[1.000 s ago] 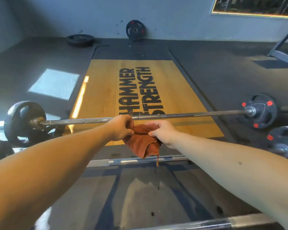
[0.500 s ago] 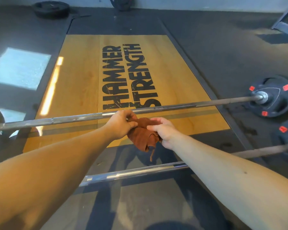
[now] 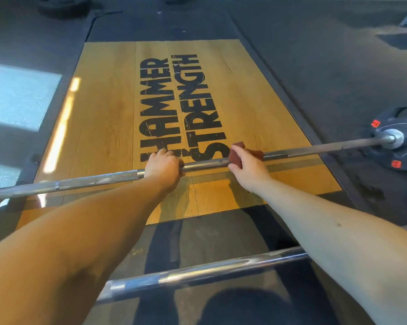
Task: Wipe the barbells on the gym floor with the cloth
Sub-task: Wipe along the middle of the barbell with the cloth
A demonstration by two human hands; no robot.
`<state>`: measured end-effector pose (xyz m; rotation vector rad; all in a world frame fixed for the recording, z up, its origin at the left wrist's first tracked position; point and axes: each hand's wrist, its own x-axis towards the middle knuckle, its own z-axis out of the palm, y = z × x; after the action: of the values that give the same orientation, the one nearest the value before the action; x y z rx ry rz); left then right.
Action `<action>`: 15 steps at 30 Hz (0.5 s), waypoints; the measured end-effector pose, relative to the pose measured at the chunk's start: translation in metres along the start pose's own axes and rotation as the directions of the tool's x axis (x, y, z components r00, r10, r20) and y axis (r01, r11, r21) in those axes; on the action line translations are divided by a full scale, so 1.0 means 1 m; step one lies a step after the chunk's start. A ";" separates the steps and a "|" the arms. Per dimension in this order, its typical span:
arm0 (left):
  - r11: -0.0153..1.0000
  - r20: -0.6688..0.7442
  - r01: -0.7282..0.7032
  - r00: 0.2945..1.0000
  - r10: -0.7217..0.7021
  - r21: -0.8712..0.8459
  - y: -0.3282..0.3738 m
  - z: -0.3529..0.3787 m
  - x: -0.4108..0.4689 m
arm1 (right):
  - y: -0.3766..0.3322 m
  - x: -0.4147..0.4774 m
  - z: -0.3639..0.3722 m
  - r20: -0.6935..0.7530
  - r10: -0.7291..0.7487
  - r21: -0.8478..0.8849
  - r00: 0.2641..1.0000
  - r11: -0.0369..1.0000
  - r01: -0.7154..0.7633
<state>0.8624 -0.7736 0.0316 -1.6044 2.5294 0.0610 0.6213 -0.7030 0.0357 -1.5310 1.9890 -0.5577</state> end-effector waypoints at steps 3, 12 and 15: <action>1.000 -0.050 -0.010 0.999 0.009 -0.021 -0.005 0.006 0.011 | 0.007 0.016 0.020 -0.047 -0.001 -0.077 0.999 0.997 -0.002; 0.975 -0.092 -0.027 0.996 0.007 -0.220 -0.011 0.017 0.010 | -0.059 -0.001 0.081 -0.039 -0.185 -0.037 0.982 0.982 0.183; 0.965 -0.121 -0.044 0.993 0.013 -0.257 -0.010 0.019 0.001 | -0.044 -0.005 0.071 -0.002 -0.210 -0.019 0.978 0.978 0.210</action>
<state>0.8727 -0.7769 0.0128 -1.7089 2.7309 0.3223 0.7008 -0.7085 0.0111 -1.7652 1.8513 -0.6281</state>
